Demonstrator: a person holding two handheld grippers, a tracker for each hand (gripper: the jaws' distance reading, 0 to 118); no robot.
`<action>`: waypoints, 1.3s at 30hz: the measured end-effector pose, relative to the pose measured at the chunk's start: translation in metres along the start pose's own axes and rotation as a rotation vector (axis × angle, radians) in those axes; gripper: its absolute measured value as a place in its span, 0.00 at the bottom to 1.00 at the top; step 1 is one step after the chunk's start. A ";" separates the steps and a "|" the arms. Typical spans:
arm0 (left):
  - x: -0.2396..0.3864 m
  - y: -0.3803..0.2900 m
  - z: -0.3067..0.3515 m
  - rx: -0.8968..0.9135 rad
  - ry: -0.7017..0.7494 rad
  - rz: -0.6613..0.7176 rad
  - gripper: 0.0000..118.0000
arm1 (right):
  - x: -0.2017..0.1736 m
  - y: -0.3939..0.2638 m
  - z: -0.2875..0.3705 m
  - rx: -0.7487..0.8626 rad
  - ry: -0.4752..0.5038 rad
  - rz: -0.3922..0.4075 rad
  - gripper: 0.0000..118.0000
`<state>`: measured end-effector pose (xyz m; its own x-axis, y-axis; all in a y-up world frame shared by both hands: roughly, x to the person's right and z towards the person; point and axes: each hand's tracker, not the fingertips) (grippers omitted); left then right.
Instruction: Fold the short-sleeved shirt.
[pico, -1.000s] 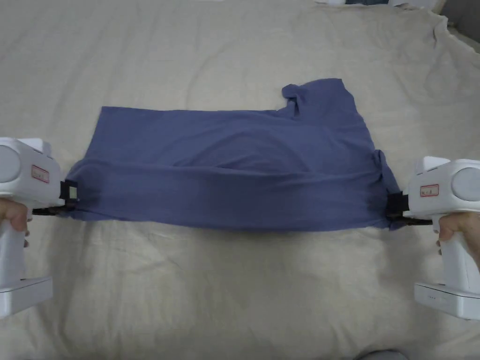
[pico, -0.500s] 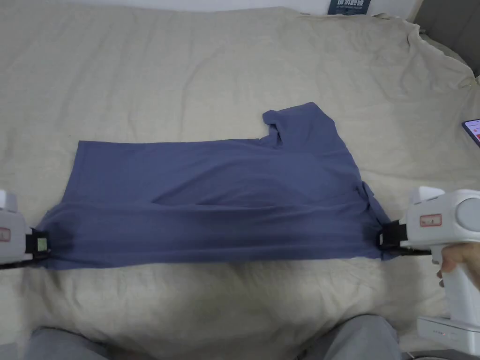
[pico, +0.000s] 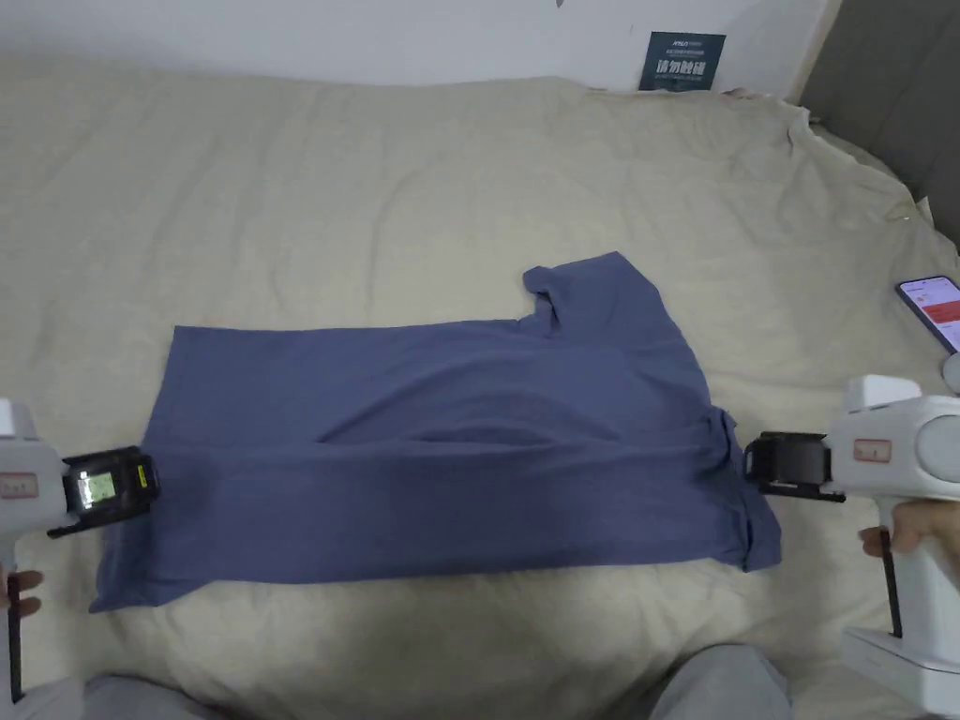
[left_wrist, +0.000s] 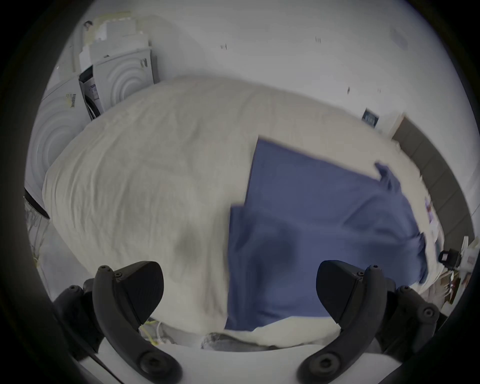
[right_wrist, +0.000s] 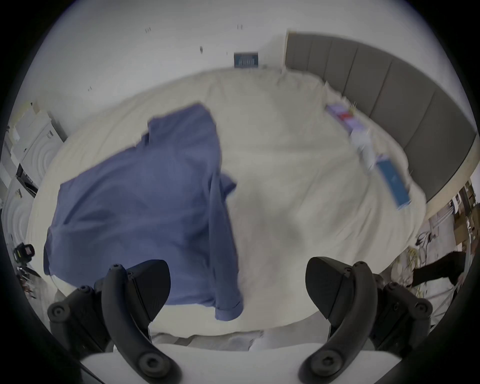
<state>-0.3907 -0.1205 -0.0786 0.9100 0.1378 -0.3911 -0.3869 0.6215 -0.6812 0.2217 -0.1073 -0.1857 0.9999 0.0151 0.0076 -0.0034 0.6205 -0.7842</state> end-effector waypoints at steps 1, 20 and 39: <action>0.005 0.010 0.010 0.043 -0.028 -0.002 1.00 | 0.000 0.008 0.013 0.057 -0.008 -0.005 0.91; 0.102 -0.025 0.068 0.666 -0.089 -0.198 0.00 | -0.079 -0.024 0.123 0.708 0.169 0.048 0.47; 0.102 -0.002 0.041 0.623 -0.120 -0.151 0.00 | -0.088 0.076 0.036 0.460 0.138 0.056 0.00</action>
<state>-0.2913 -0.0762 -0.0915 0.9717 0.0768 -0.2232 -0.1274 0.9666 -0.2222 0.1325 -0.0330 -0.2239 0.9906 -0.0268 -0.1339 -0.0330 0.9045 -0.4251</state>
